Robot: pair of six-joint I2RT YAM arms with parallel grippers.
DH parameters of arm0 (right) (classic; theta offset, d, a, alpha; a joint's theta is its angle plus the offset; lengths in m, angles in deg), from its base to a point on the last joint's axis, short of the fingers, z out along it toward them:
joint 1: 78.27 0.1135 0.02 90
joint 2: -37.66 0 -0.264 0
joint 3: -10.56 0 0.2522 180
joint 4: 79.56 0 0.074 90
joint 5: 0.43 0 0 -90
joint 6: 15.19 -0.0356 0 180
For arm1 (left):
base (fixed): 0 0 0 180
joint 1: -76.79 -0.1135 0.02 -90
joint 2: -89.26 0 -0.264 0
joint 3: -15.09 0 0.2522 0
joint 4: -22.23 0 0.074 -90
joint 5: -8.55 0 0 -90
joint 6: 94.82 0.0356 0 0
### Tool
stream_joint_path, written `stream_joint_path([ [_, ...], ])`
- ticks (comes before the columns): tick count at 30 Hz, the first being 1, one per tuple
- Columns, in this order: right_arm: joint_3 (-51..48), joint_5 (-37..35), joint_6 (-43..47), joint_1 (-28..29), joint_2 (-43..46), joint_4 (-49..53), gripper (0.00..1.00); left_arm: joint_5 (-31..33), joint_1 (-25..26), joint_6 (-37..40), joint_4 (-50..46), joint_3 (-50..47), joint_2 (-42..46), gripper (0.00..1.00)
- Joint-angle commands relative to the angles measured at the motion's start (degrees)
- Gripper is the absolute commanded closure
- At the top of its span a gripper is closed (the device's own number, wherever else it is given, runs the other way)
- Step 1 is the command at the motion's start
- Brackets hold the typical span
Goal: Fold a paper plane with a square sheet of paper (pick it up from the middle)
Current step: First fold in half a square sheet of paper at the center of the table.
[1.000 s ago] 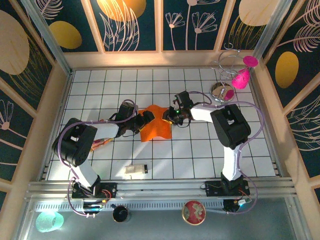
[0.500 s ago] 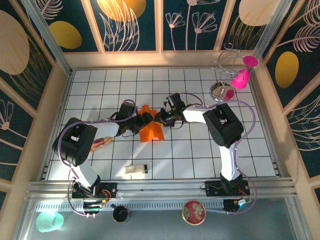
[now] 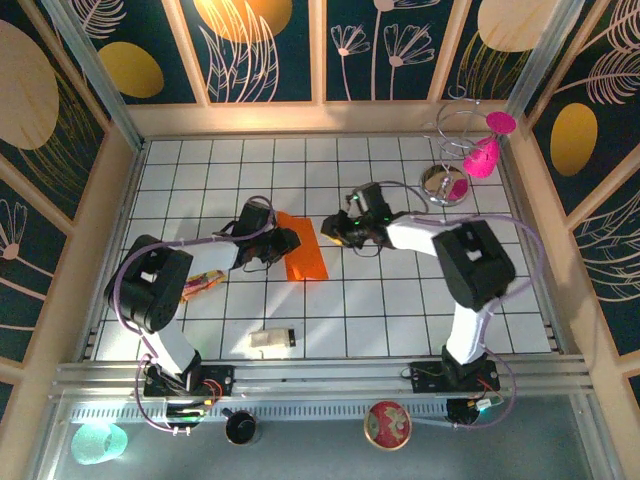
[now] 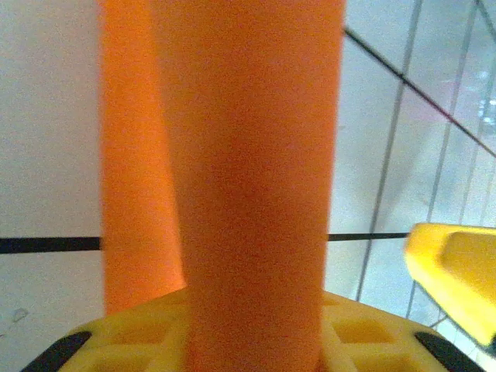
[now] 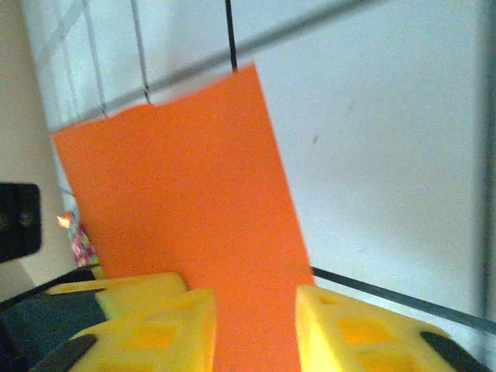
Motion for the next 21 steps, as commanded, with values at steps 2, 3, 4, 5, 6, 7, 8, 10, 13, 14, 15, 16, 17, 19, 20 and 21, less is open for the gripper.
stream_joint_path([
  [2,-6.09,-2.43,1.38,-5.48,10.28,-8.83,0.57,-3.64,0.20,3.01,5.81,1.73,5.24,0.70],
  [3,-7.23,-1.20,1.97,-6.70,11.98,-10.09,0.53,-5.67,0.20,2.84,8.19,1.64,5.89,0.70],
  [4,-8.04,0.33,2.85,-7.91,13.24,-10.96,0.50,-7.77,0.20,2.51,10.47,1.64,6.33,0.69],
  [5,-8.39,2.11,3.90,-8.69,14.21,-11.62,0.47,-9.67,0.19,2.06,12.30,1.88,6.47,0.70],
  [6,-8.81,4.82,4.70,-9.62,14.91,-12.57,0.42,-11.52,0.19,1.49,13.80,2.31,6.48,0.70],
  [7,-9.33,7.77,5.16,-10.46,15.44,-14.17,0.38,-13.00,0.19,0.63,15.21,2.84,6.39,0.70],
  [8,-9.80,10.53,5.27,-10.87,15.78,-15.75,0.34,-14.61,0.19,-0.15,16.59,3.31,6.24,0.70],
  [10,-10.88,15.72,4.76,-11.43,16.11,-19.30,0.29,-18.01,0.19,-2.28,20.03,4.08,5.66,0.71],
  [13,-11.11,20.68,3.73,-11.49,15.02,-21.97,0.26,-22.05,0.20,-5.24,24.61,4.95,4.68,0.71],
  [14,-11.12,21.84,3.29,-11.49,14.44,-22.59,0.26,-22.82,0.20,-5.91,25.63,5.04,4.41,0.71],
  [15,-11.18,22.89,2.78,-11.47,13.77,-23.31,0.26,-23.83,0.20,-6.46,26.39,5.25,4.04,0.71],
  [16,-11.18,23.69,2.32,-11.47,13.17,-23.81,0.26,-24.55,0.18,-6.54,26.64,5.54,3.52,0.71],
  [17,-11.13,24.34,2.16,-11.50,12.72,-24.22,0.26,-25.02,0.19,-6.49,26.36,5.83,3.17,0.71],
  [19,-10.83,25.32,2.16,-11.36,11.73,-24.19,0.28,-25.75,0.13,-6.32,25.60,6.25,2.21,0.71],
  [20,-10.69,25.63,2.16,-11.29,11.37,-24.10,0.28,-26.20,0.17,-6.38,25.60,6.35,1.80,0.71],
  [21,-10.49,26.13,2.17,-11.22,10.89,-24.07,0.30,-26.25,0.20,-6.45,25.44,6.39,1.48,0.71],
])
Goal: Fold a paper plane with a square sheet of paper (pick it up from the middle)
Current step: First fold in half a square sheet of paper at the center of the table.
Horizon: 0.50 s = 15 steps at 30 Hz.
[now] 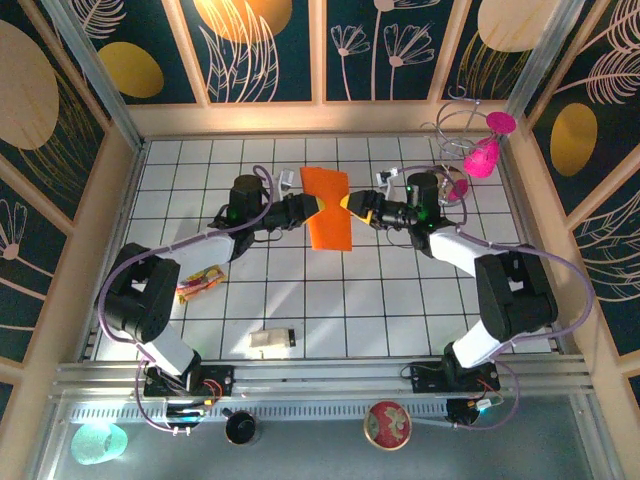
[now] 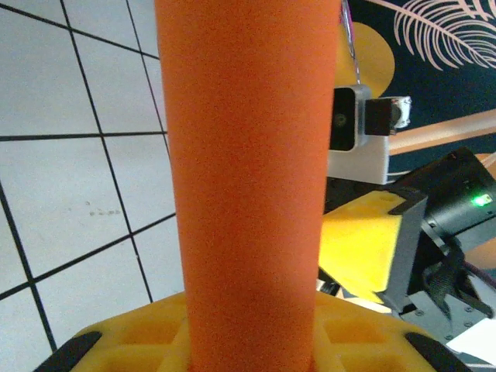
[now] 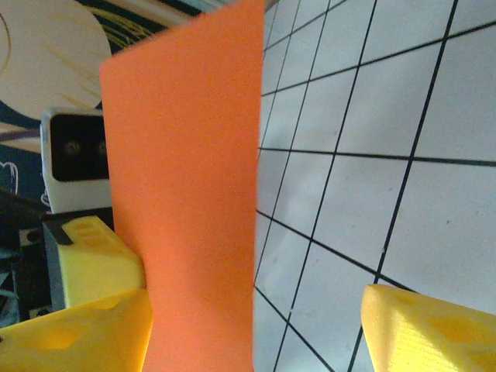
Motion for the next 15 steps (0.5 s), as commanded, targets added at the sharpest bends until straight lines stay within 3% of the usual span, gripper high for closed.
stream_joint_path([
  [1,0.35,4.72,-0.47,0.21,-1.84,-2.69,0.31,-3.44,0.19,-1.07,2.09,1.35,-1.87,0.71],
  [15,0.10,6.63,2.10,0.61,1.52,1.60,0.57,2.72,0.13,4.96,-9.65,3.49,-2.92,0.72],
])
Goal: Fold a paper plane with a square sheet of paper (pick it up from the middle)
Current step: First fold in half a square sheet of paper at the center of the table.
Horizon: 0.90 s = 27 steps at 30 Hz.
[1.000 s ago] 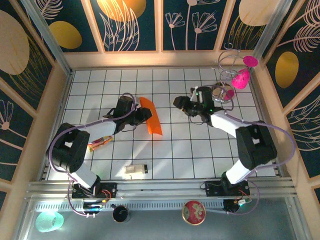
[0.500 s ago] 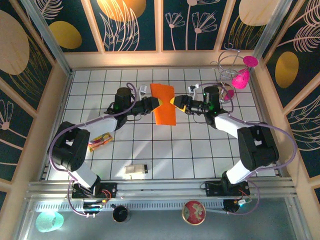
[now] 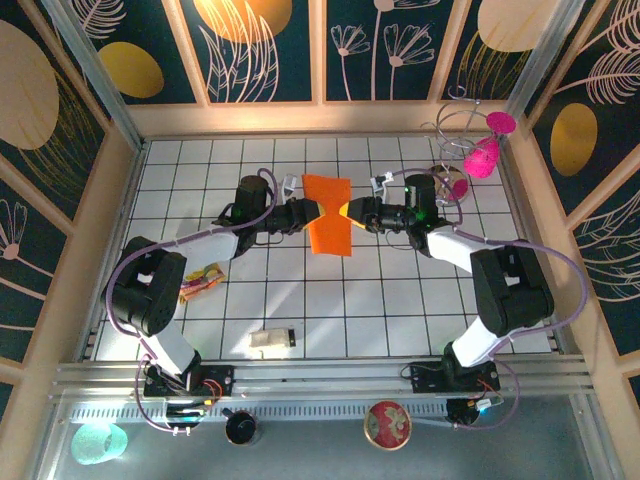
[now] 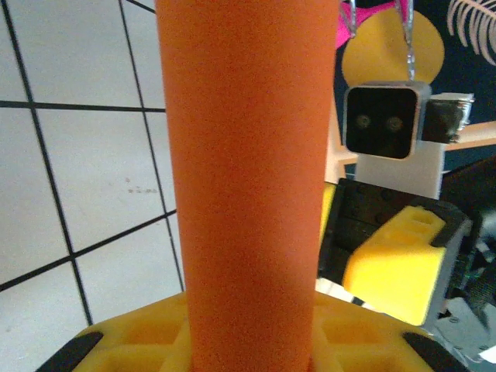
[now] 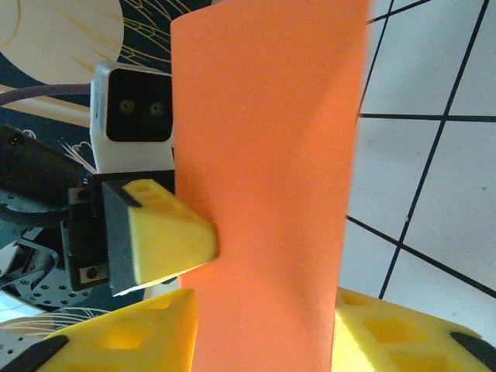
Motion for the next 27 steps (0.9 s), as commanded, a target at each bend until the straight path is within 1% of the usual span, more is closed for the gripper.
stream_joint_path([
  [1,-0.38,0.48,2.25,0.44,3.26,1.68,0.59,1.45,0.18,2.78,-3.37,1.79,-0.38,0.73],
  [4,-2.20,-0.13,2.10,0.45,4.59,0.27,0.64,1.20,0.18,2.02,-2.31,1.18,-0.37,0.73],
  [5,-2.46,-0.15,1.97,0.42,4.66,-0.01,0.65,0.99,0.18,1.72,-1.88,1.00,-2.09,0.73],
  [9,-1.95,-0.21,2.21,1.18,4.04,-0.06,0.74,-0.62,0.15,-0.43,1.52,0.04,-2.73,0.73],
  [10,-1.62,-0.39,2.50,1.53,3.73,0.42,0.75,-0.98,0.18,-0.92,2.28,-0.10,-2.95,0.73],
  [16,0.06,-2.86,4.63,2.72,1.03,3.92,0.77,-1.69,0.19,-1.83,3.56,-0.28,-3.27,0.72],
  [21,0.15,-5.22,6.05,2.78,0.60,6.03,0.75,-1.67,0.11,-1.48,3.05,-0.36,-3.01,0.71],
  [27,0.13,-5.89,6.06,2.70,0.76,6.22,0.73,-1.52,0.12,-1.21,2.52,-0.28,-3.29,0.71],
])
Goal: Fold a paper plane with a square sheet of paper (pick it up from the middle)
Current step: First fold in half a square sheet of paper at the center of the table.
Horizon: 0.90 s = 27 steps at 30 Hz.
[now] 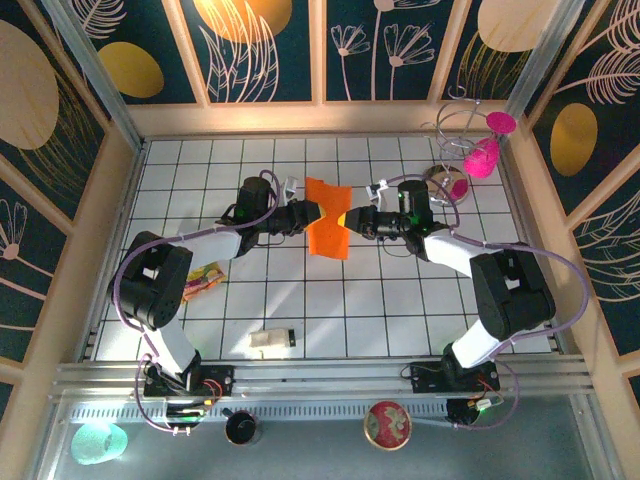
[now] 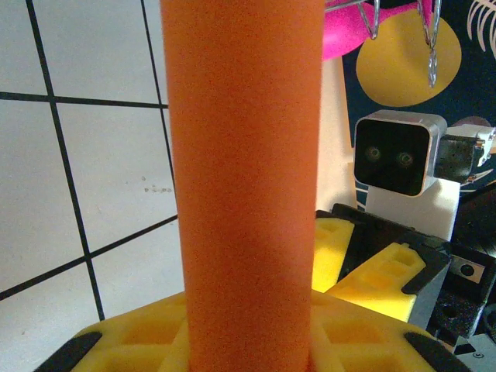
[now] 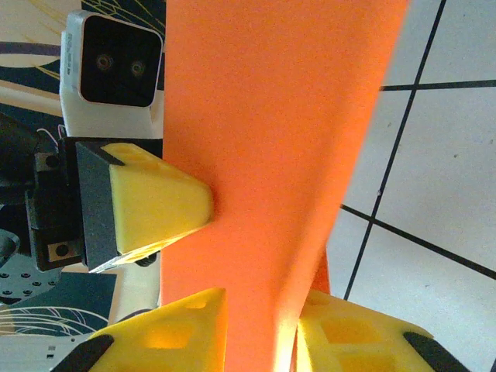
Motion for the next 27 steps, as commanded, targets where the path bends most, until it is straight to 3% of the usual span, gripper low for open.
stream_joint_path([
  [1,1.25,-1.31,1.36,0.23,-0.12,1.03,0.74,-1.16,0.11,-0.01,0.96,-0.41,-0.54,0.71],
  [5,1.22,-2.72,1.09,0.19,0.25,1.20,0.81,-0.92,0.13,-0.10,0.83,-0.51,-0.27,0.71],
  [10,2.08,-4.61,0.83,0.05,1.63,3.24,1.00,0.09,0.11,0.23,-0.23,-0.78,0.04,0.66],
  [14,2.93,-5.89,1.39,-0.51,3.85,6.39,1.00,2.65,-0.44,2.24,-3.61,-0.69,1.11,0.52],
  [16,3.55,-6.25,2.09,-1.11,4.96,9.18,1.00,4.79,-1.39,3.50,-5.90,-0.85,1.61,0.41],
  [23,10.62,-9.96,8.82,-3.10,8.13,28.24,1.00,11.40,-5.12,7.63,-10.19,-2.95,8.70,0.07],
  [27,16.68,-12.46,11.62,-3.17,8.02,38.50,1.00,14.92,-5.69,10.49,-12.62,-3.55,11.71,0.01],
])
